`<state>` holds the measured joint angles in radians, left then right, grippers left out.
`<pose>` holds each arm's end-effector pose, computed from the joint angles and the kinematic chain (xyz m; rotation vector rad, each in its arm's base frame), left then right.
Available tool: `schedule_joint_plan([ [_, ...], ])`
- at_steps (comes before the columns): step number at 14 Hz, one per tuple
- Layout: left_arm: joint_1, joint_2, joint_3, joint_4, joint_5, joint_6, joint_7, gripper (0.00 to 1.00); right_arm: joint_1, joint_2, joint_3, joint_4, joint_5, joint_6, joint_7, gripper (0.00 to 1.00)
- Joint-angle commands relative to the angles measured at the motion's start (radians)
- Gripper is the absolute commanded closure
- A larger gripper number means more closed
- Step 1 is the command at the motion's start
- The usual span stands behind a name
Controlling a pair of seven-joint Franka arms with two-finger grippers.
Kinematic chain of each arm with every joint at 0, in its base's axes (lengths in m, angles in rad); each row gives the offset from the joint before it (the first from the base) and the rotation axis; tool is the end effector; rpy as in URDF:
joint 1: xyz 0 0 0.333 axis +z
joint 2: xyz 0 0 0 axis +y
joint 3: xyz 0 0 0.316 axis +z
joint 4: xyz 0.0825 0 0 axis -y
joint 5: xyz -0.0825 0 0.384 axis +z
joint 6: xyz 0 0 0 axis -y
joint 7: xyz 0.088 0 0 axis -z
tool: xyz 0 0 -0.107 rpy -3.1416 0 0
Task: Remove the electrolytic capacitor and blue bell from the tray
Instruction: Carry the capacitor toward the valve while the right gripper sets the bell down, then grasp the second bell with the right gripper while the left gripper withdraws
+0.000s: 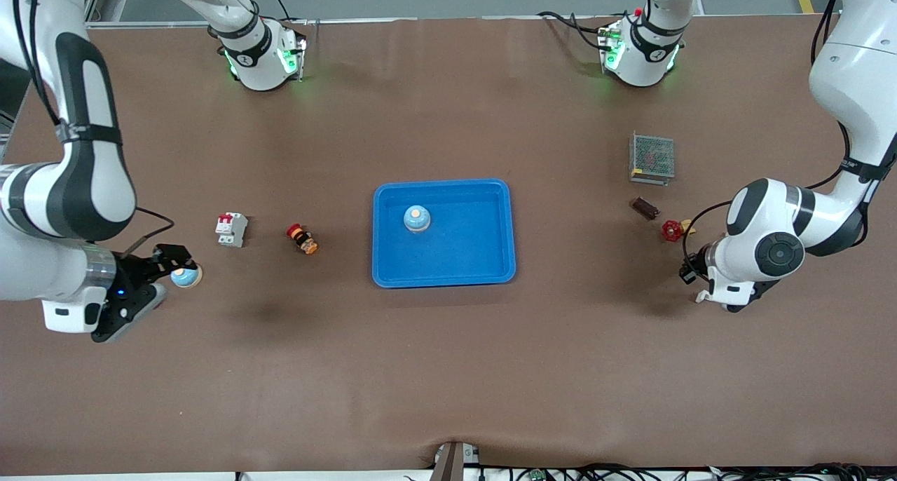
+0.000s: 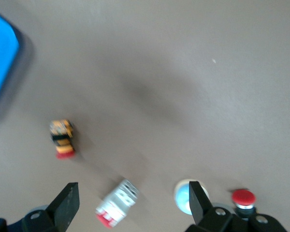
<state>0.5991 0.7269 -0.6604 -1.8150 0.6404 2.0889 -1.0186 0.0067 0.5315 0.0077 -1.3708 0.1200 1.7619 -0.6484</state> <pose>0.6187 0.0116 0.1852 -2.8065 -0.9097 0.2454 0.6934 0.0196 0.3990 -2.8334 -0.9247 0.1432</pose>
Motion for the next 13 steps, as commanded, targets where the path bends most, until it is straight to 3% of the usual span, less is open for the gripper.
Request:
schedule_joint_plan([
  [1, -0.001, 0.008, -0.002, 0.000, 0.025, 0.017, -0.011, 0.44, 0.074, -0.011, -0.003, 0.022, 0.015, -0.016, 0.215, 0.00],
  [2, -0.002, 0.008, -0.002, 0.005, 0.028, 0.017, -0.011, 0.23, 0.099, -0.018, -0.002, 0.022, 0.018, -0.016, 0.301, 0.00],
  [4, -0.002, 0.000, -0.004, 0.014, 0.028, 0.017, -0.011, 0.00, 0.166, -0.047, -0.002, 0.022, 0.020, -0.016, 0.438, 0.00],
  [9, -0.042, -0.027, -0.019, 0.075, 0.027, -0.004, -0.006, 0.00, 0.311, -0.061, -0.005, 0.019, 0.018, -0.013, 0.786, 0.00],
  [13, -0.119, -0.029, -0.024, 0.204, 0.019, -0.136, 0.003, 0.00, 0.380, -0.061, -0.005, 0.012, 0.018, 0.001, 0.961, 0.00],
])
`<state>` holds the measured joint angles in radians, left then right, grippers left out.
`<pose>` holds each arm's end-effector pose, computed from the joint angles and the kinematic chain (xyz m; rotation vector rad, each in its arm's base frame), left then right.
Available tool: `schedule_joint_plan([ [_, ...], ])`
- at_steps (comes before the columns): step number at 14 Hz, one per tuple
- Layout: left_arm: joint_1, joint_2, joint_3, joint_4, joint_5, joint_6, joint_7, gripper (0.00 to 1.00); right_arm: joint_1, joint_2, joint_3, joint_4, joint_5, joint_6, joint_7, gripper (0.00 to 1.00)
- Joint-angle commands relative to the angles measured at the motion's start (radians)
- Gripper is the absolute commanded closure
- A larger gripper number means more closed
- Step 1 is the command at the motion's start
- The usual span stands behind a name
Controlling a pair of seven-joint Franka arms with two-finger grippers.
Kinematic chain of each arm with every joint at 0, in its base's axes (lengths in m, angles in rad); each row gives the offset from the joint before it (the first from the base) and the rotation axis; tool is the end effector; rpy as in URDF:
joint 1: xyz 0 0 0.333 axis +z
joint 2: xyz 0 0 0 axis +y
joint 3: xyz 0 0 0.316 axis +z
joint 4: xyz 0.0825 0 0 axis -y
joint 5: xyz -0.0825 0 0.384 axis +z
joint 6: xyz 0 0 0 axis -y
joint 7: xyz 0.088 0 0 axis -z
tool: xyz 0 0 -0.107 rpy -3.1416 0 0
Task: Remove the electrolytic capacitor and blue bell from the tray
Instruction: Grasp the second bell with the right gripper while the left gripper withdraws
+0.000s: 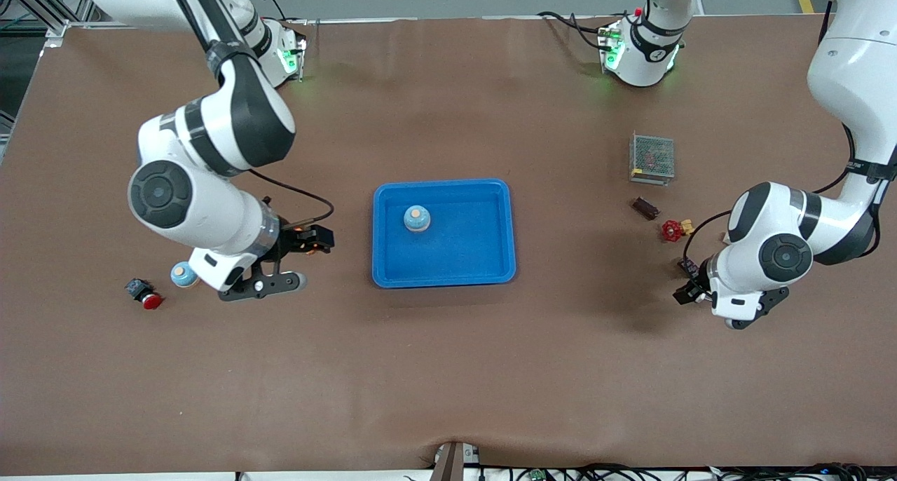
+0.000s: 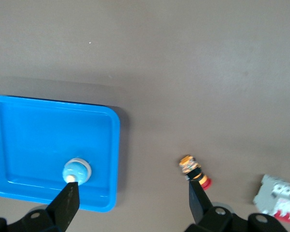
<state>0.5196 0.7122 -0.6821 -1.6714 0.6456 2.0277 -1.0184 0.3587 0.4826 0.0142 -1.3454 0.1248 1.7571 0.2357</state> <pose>0.6607 -0.0226 0.2457 -2.8287 -0.8738 0.0929 0.6415 0.2608 0.4445 -3.0316 -0.1643 0.1612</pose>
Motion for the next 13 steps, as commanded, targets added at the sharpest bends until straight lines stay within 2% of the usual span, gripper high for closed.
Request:
schedule_joint_plan([
  [1, -0.052, -0.017, -0.013, 0.082, 0.016, -0.101, 0.006, 0.00, 0.048, -0.012, -0.013, -0.020, 0.013, 0.013, 0.115, 0.00],
  [4, -0.050, -0.046, -0.060, 0.105, 0.019, -0.119, 0.073, 0.00, 0.115, -0.012, -0.013, -0.057, 0.003, 0.065, 0.243, 0.00],
  [8, -0.049, -0.094, -0.106, 0.134, 0.008, -0.147, 0.171, 0.00, 0.157, -0.012, -0.014, -0.106, -0.001, 0.125, 0.309, 0.00],
  [13, -0.050, -0.094, -0.186, 0.188, 0.006, -0.216, 0.230, 0.00, 0.233, -0.056, -0.016, -0.286, -0.007, 0.316, 0.381, 0.00],
])
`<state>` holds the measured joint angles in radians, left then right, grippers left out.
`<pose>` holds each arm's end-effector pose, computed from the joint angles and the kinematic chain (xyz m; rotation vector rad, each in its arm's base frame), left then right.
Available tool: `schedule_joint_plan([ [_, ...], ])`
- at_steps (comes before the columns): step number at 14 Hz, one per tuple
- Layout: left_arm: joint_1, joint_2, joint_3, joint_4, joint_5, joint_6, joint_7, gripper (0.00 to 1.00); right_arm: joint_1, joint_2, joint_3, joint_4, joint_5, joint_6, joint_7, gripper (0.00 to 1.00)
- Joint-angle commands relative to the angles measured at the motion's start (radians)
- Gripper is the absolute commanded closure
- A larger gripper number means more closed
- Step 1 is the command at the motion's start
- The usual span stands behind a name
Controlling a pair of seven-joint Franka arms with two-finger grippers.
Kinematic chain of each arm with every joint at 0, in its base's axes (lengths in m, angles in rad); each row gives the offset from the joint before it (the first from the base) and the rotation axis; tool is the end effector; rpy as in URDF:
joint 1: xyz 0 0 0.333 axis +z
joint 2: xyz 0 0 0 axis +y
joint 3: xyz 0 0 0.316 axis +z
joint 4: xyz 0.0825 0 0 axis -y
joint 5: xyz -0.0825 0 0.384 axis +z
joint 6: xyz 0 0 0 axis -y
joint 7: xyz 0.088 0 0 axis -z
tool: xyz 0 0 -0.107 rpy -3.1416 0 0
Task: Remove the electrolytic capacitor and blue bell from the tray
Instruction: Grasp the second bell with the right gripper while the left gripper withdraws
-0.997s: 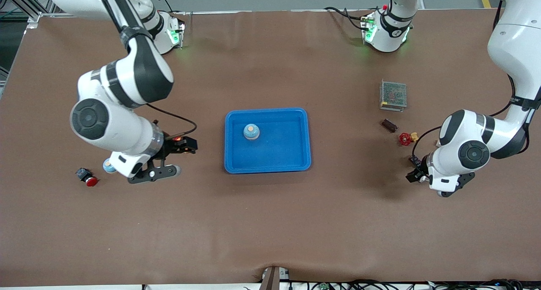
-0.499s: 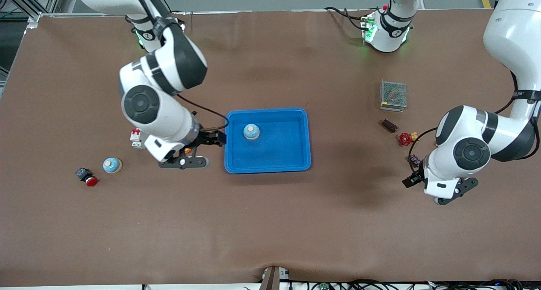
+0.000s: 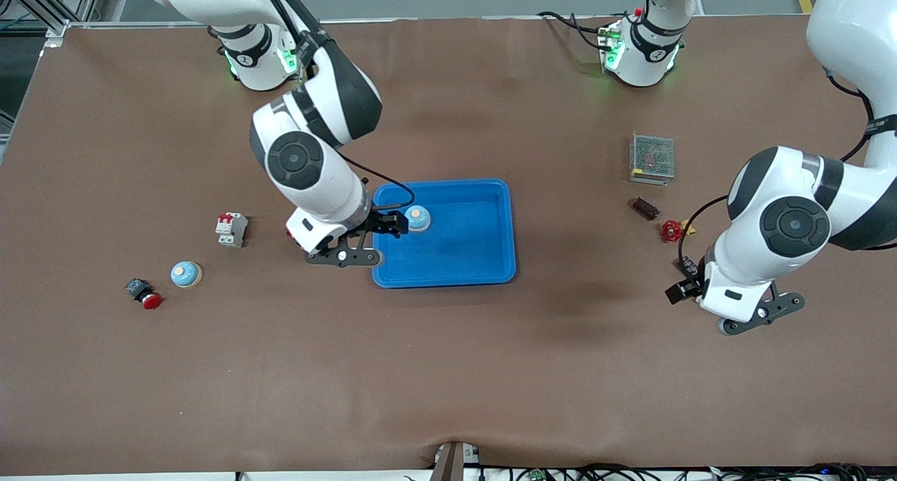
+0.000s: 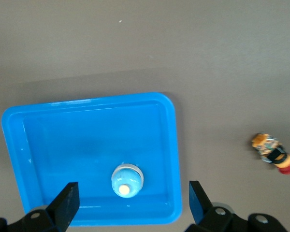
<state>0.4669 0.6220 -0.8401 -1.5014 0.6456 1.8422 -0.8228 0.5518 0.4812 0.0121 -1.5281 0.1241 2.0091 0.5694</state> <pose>0.6770 -0.1046 0.3880 -2.9317 -0.4920 -0.0608 0.5801 0.3741 0.3800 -3.0393 0.0906 0.0967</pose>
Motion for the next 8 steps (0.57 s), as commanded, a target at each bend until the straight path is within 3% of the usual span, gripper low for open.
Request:
schedule_joint_plan([
  [1, 0.003, -0.004, -0.034, 0.020, 0.006, -0.029, 0.039, 0.00, 0.055, -0.058, -0.014, -0.134, -0.020, 0.095, 0.070, 0.00],
  [8, -0.025, -0.086, -0.057, 0.018, -0.041, -0.063, 0.062, 0.00, 0.152, -0.067, -0.014, -0.271, -0.116, 0.227, 0.202, 0.00],
])
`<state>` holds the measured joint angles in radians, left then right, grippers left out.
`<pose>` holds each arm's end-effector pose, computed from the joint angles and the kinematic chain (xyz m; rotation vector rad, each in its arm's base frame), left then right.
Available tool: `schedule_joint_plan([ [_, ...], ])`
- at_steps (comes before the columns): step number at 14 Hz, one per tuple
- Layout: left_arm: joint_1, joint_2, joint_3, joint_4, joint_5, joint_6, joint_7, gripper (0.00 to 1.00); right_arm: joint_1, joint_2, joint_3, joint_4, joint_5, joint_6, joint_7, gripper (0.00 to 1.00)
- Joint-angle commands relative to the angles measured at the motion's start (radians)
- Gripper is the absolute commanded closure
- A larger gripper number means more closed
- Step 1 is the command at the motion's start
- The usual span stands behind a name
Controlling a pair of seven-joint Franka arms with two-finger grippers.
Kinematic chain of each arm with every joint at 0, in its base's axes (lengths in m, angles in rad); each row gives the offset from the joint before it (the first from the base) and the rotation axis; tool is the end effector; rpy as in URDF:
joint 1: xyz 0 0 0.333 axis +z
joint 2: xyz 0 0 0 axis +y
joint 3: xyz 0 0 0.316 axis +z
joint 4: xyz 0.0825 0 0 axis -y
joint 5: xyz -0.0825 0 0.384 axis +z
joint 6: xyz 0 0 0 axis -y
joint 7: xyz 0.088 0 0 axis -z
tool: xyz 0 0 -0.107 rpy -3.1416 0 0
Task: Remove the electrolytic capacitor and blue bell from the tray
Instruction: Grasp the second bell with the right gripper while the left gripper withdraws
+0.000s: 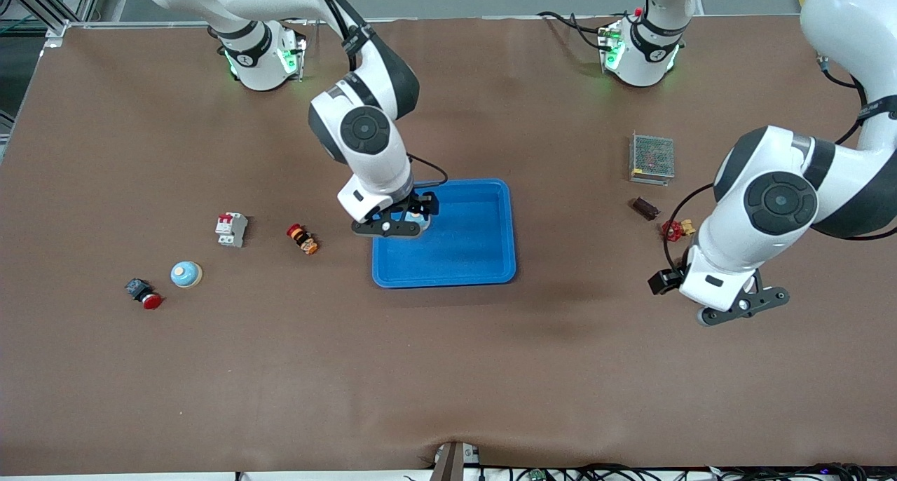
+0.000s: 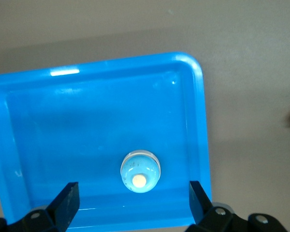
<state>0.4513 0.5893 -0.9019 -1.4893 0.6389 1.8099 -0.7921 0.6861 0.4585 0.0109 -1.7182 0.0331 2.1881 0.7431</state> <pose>0.6647 -0.1444 0.4227 -2.9627 -0.3725 -0.0981 0.5101 0.4277 0.3230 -3.1083 0.1030 0.0194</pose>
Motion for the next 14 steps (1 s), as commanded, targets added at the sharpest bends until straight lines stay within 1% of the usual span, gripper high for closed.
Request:
schedule_joint_plan([
  [1, -0.035, -0.072, 0.035, 0.006, -0.062, -0.031, 0.054, 0.00, 0.021, -0.046, -0.012, -0.113, -0.025, 0.092, 0.030, 0.00],
  [2, -0.086, -0.104, 0.114, 0.006, -0.100, -0.031, 0.085, 0.00, 0.029, -0.046, -0.012, -0.150, -0.025, 0.145, 0.030, 0.00],
  [4, -0.201, -0.179, 0.286, 0.006, -0.226, -0.031, 0.163, 0.00, 0.047, -0.043, -0.012, -0.207, -0.027, 0.231, 0.048, 0.00],
  [5, -0.247, -0.216, 0.369, 0.004, -0.299, -0.031, 0.213, 0.00, 0.056, -0.040, -0.012, -0.215, -0.027, 0.239, 0.050, 0.00],
  [7, -0.327, -0.279, 0.510, 0.000, -0.404, -0.032, 0.298, 0.00, 0.064, -0.035, -0.012, -0.216, -0.033, 0.240, 0.051, 0.00],
  [8, -0.347, -0.307, 0.553, -0.005, -0.436, -0.035, 0.338, 0.00, 0.064, -0.031, -0.012, -0.216, -0.035, 0.242, 0.053, 0.00],
  [9, -0.364, -0.327, 0.581, -0.006, -0.455, -0.058, 0.370, 0.00, 0.064, -0.023, -0.012, -0.216, -0.035, 0.248, 0.052, 0.00],
  [11, -0.405, -0.365, 0.648, -0.006, -0.464, -0.099, 0.413, 0.00, 0.069, -0.005, -0.014, -0.216, -0.035, 0.271, 0.052, 0.00],
  [13, -0.424, -0.404, 0.685, -0.008, -0.467, -0.145, 0.465, 0.00, 0.081, 0.022, -0.016, -0.216, -0.039, 0.301, 0.052, 0.00],
  [14, -0.425, -0.422, 0.698, -0.008, -0.488, -0.161, 0.490, 0.00, 0.081, 0.035, -0.017, -0.216, -0.048, 0.317, 0.053, 0.00],
])
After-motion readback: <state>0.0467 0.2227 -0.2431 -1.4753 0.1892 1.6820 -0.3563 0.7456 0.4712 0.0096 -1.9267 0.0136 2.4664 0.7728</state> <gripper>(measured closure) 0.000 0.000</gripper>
